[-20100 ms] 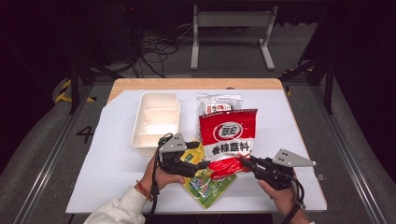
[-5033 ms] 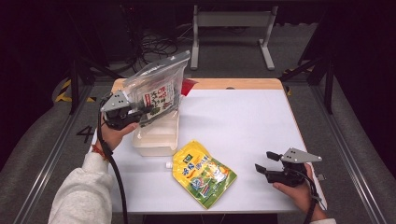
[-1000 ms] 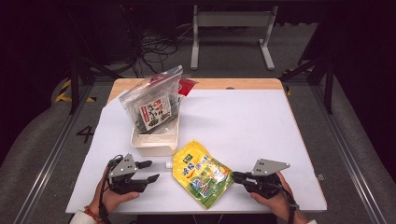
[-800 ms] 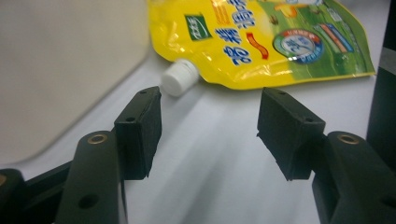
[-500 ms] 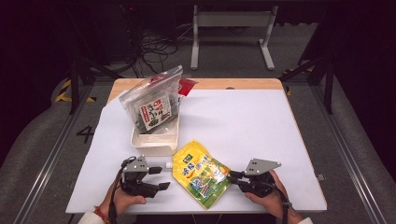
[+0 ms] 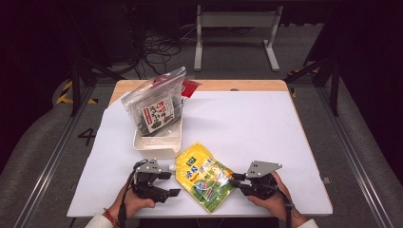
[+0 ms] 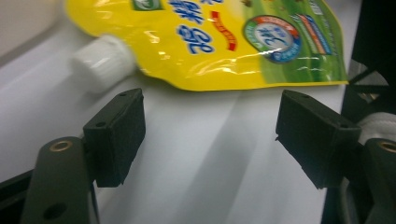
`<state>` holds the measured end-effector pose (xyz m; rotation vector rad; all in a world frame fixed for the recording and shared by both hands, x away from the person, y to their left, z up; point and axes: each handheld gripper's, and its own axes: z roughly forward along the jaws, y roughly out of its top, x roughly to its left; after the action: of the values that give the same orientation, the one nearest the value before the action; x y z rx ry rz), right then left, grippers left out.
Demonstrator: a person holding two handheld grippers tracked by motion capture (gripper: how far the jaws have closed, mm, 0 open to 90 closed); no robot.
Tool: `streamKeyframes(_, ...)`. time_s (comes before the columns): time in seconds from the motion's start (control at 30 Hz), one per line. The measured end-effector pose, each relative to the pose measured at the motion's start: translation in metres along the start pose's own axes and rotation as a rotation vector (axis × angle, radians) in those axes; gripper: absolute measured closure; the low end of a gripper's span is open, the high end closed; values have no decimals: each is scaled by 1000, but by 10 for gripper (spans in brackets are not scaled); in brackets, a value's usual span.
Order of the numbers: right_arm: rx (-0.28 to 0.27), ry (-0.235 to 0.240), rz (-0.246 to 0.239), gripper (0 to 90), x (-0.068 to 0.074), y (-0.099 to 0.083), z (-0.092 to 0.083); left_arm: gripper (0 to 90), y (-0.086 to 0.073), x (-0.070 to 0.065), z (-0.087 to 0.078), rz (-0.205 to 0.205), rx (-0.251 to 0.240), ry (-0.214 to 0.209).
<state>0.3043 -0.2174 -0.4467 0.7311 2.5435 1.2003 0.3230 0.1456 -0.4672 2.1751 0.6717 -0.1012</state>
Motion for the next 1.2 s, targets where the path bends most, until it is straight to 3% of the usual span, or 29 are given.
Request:
streamKeyframes(0.1,3,21,23,739,-3,-2,4,222,4,-1,4,0,6,-13)
streamKeyframes(0.23,-7,43,57,741,-7,-5,5,212,6,4,6,-39,-3,-80)
streamKeyframes(0.3,0,38,48,741,-6,-5,6,231,9,1,10,-6,3,-77)
streamKeyframes(0.37,6,33,37,741,-5,-4,6,207,11,-2,13,0,3,-75)
streamKeyframes(0.43,22,24,15,742,-4,-4,7,190,15,-7,20,30,-4,-43)
streamKeyframes(0.57,50,-4,-40,736,1,-3,7,177,22,-7,29,3,-29,-41)
streamKeyframes(0.67,47,-2,-38,721,1,-3,7,179,25,-7,34,-32,-46,-49)
streamKeyframes(0.73,48,-12,-49,720,3,-2,6,210,28,-8,37,-16,-42,-20)
streamKeyframes(0.8,47,-23,-63,722,5,-2,7,198,31,-9,39,-10,-38,-28)
streamKeyframes(0.9,45,-18,-65,718,6,-1,6,210,32,-8,41,-4,-37,-45)
streamKeyframes(1.1,-2,-54,-19,684,0,0,-1,223,31,-7,40,-1,-40,-54)
streamKeyframes(1.2,11,-52,-1,682,-3,-4,2,224,32,-7,40,8,-37,-53)
